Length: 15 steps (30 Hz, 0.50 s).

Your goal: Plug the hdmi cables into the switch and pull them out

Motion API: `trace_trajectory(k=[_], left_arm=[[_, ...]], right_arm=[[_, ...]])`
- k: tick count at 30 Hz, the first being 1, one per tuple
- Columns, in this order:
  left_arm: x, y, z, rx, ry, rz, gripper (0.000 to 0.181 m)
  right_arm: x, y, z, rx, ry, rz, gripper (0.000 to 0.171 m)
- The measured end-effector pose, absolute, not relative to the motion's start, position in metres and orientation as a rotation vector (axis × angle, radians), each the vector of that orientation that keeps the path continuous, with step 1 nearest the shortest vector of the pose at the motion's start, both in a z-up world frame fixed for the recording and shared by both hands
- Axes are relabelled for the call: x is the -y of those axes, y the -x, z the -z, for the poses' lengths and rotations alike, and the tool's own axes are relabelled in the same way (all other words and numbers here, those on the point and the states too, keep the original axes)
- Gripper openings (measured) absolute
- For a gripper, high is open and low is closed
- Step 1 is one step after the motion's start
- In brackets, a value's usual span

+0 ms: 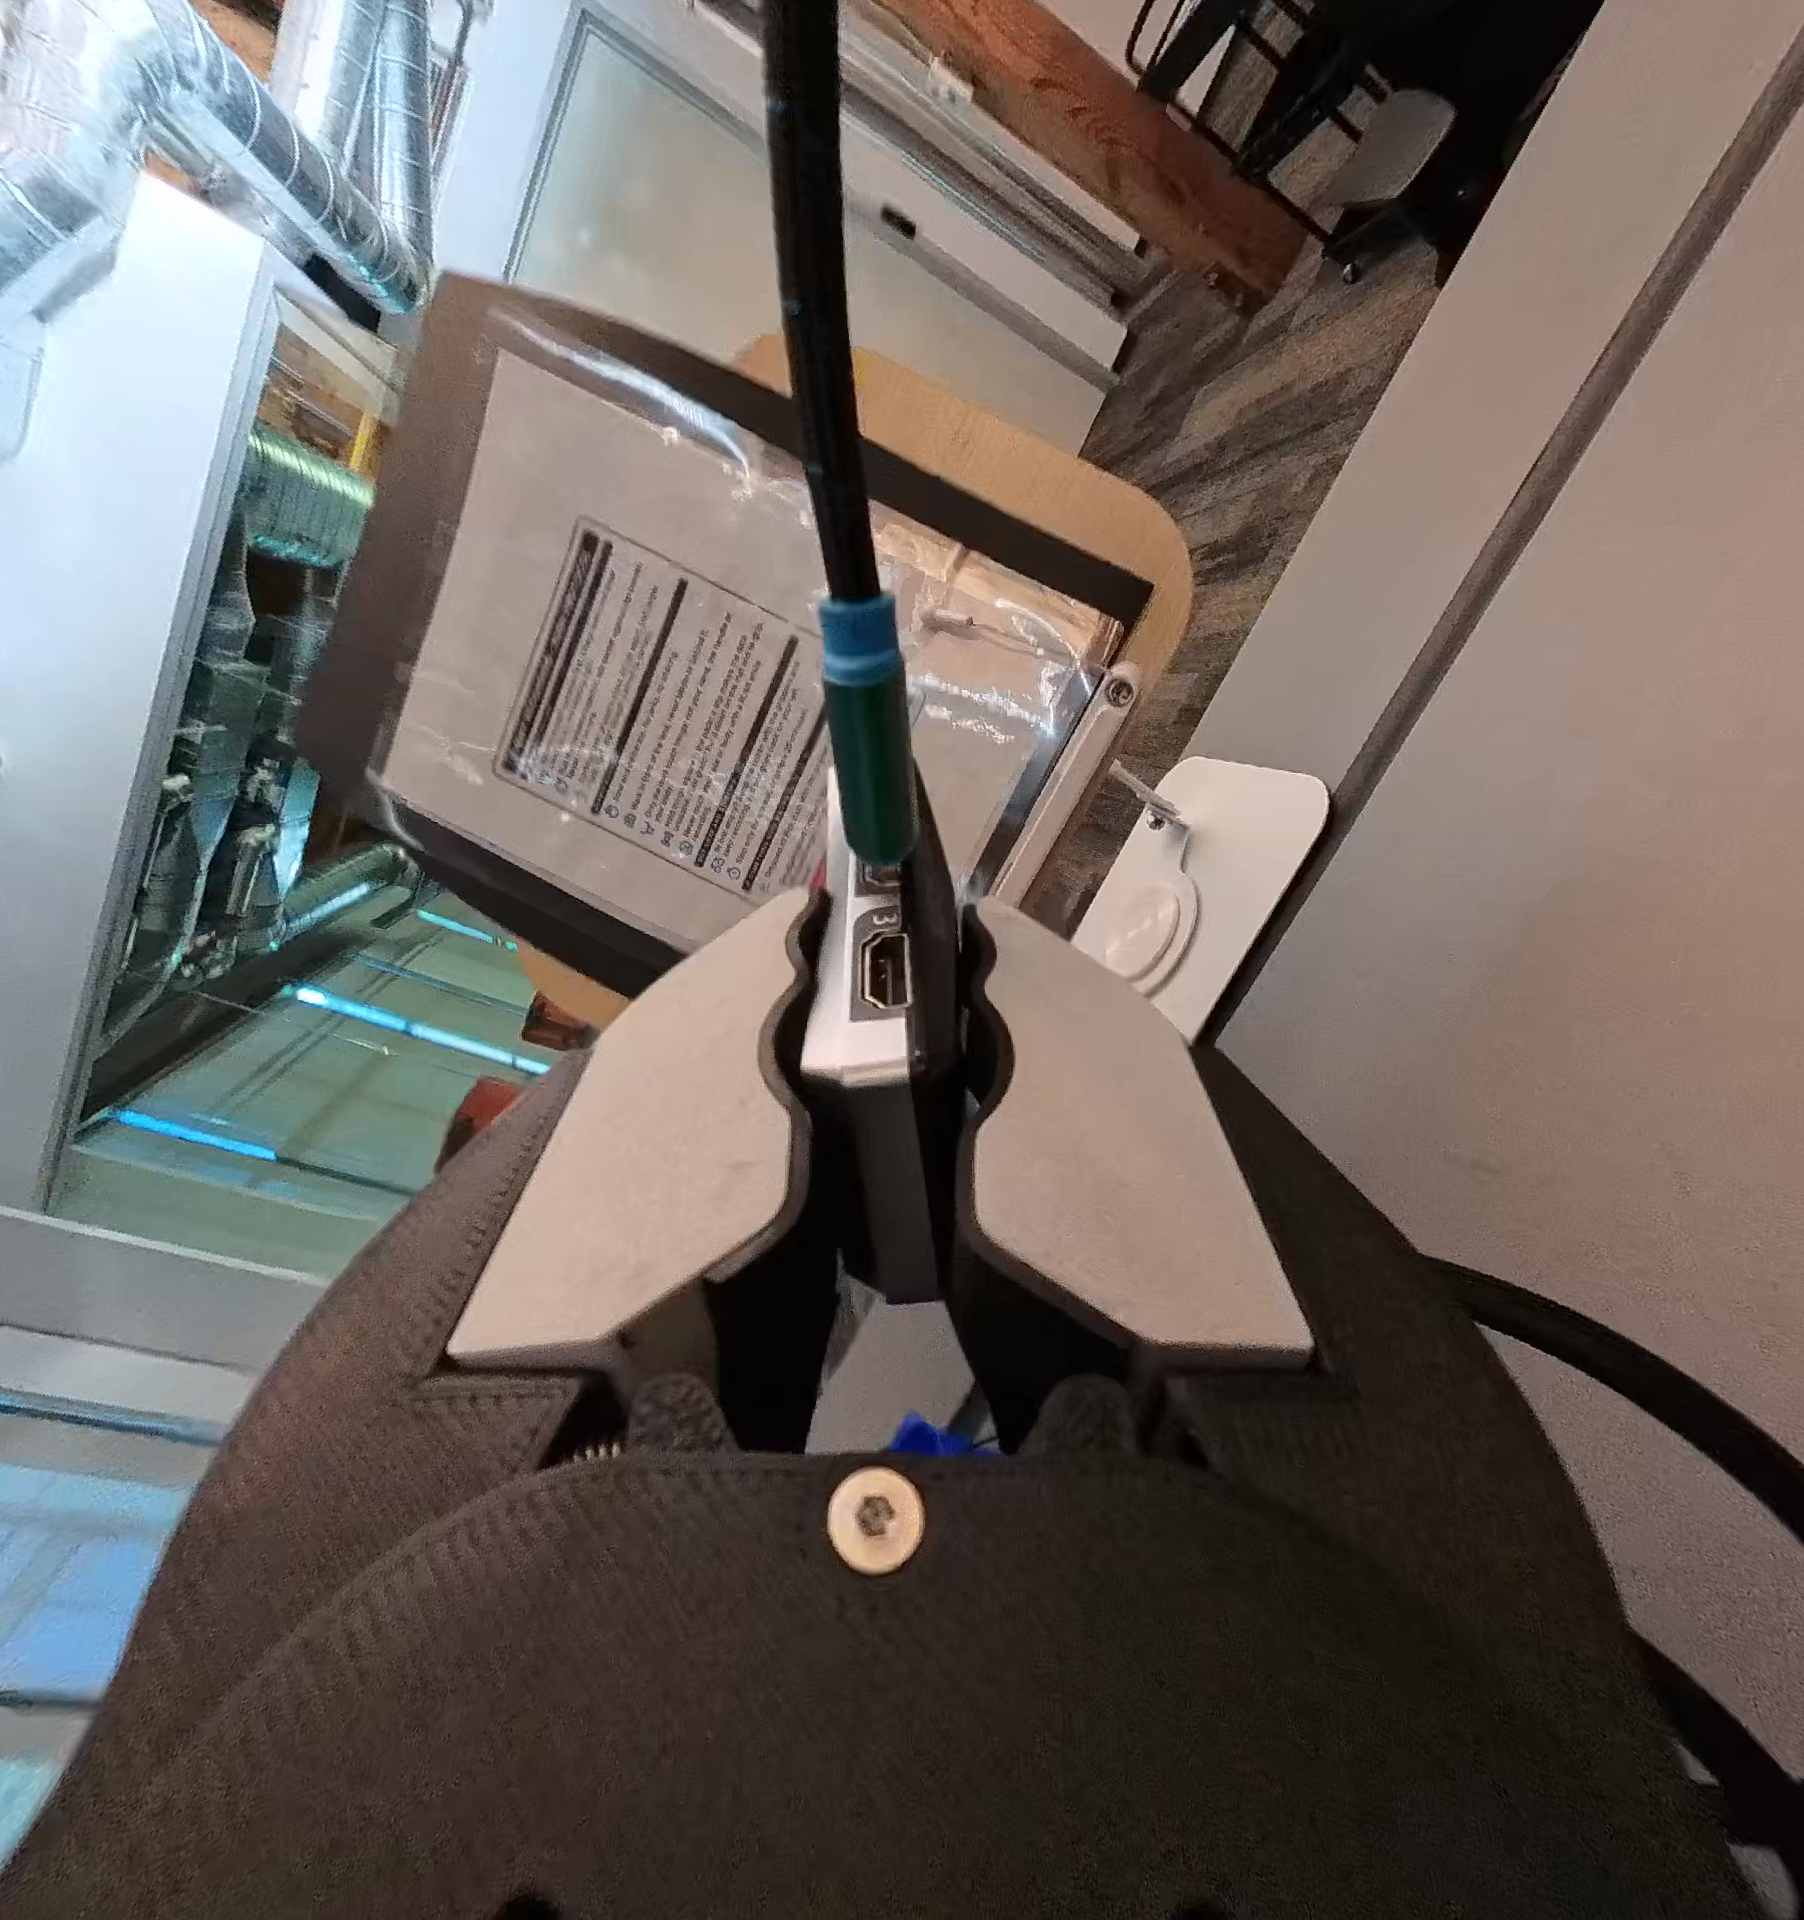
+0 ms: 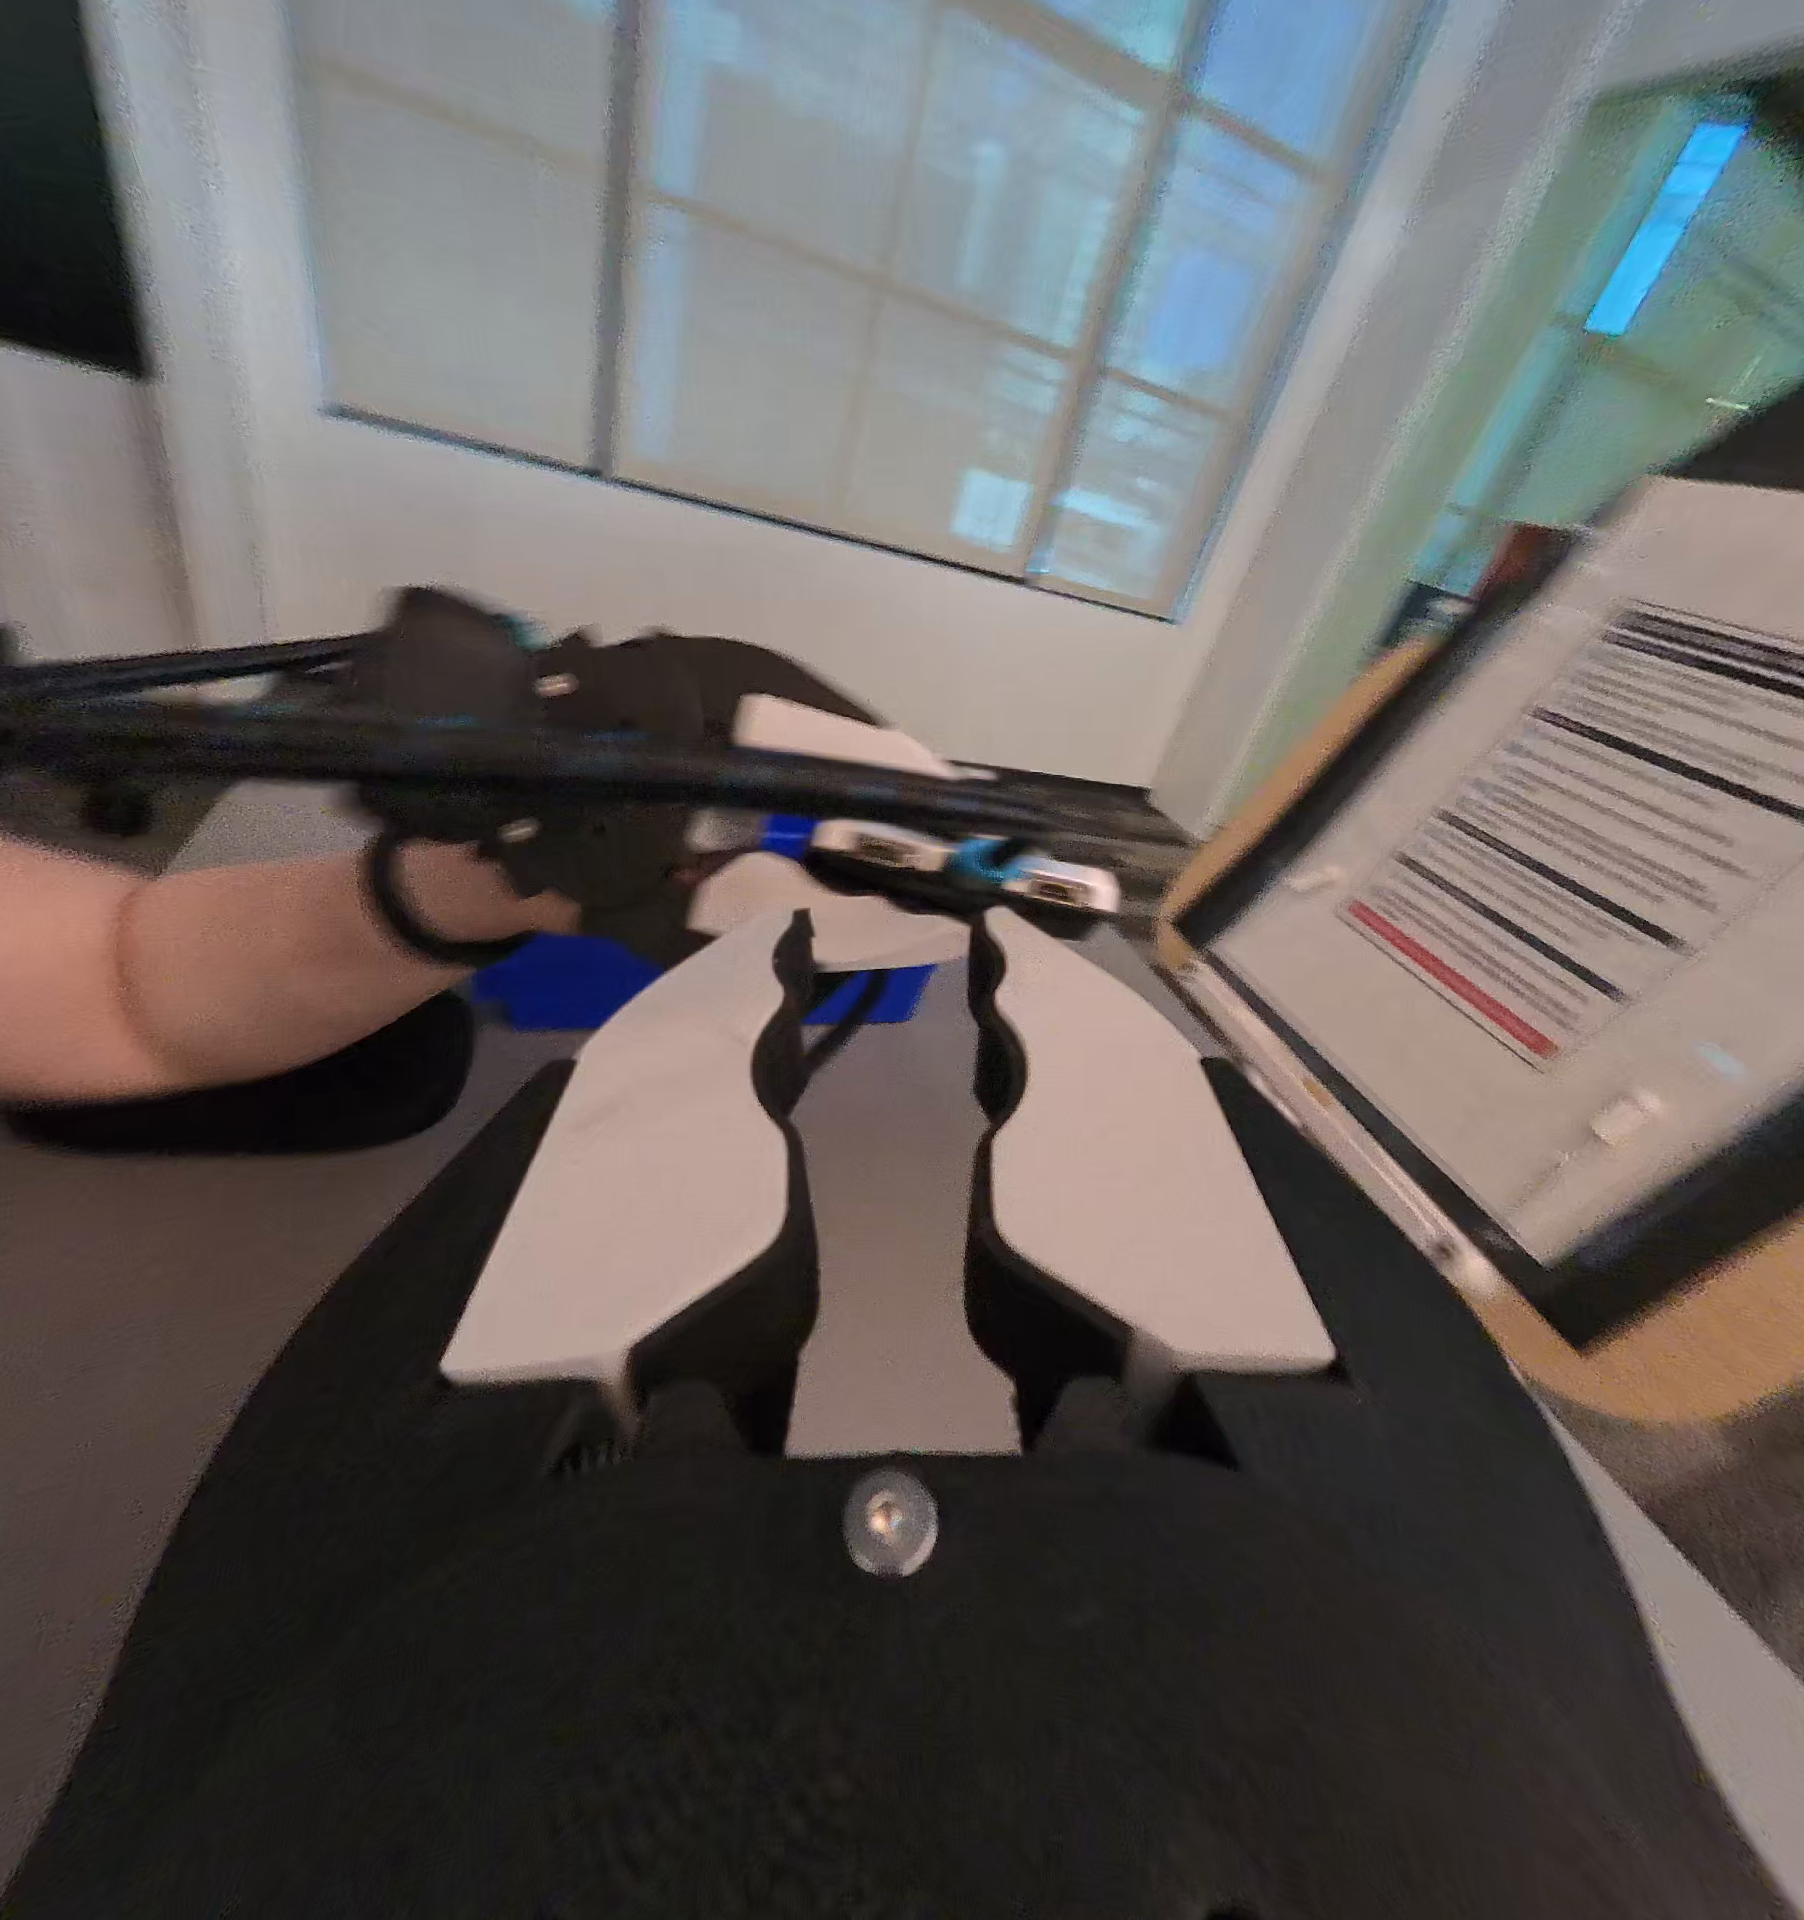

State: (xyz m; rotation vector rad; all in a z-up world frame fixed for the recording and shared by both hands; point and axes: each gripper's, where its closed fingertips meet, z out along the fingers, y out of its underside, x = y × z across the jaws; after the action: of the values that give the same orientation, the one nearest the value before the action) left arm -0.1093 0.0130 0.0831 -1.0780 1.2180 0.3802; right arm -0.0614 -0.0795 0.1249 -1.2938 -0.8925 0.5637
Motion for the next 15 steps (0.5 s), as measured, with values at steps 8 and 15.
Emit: trace_trajectory(k=[8,15], left_arm=[[0.026,0.085,-0.093,-1.234,0.833,-0.437,0.022],[0.034,0.079,-0.087,-1.261,0.848,-0.422,0.022]], right_arm=[[0.059,0.084,-0.105,0.775,1.411,-0.652,0.048],[0.06,0.085,-0.101,0.835,1.393,-0.462,0.021]])
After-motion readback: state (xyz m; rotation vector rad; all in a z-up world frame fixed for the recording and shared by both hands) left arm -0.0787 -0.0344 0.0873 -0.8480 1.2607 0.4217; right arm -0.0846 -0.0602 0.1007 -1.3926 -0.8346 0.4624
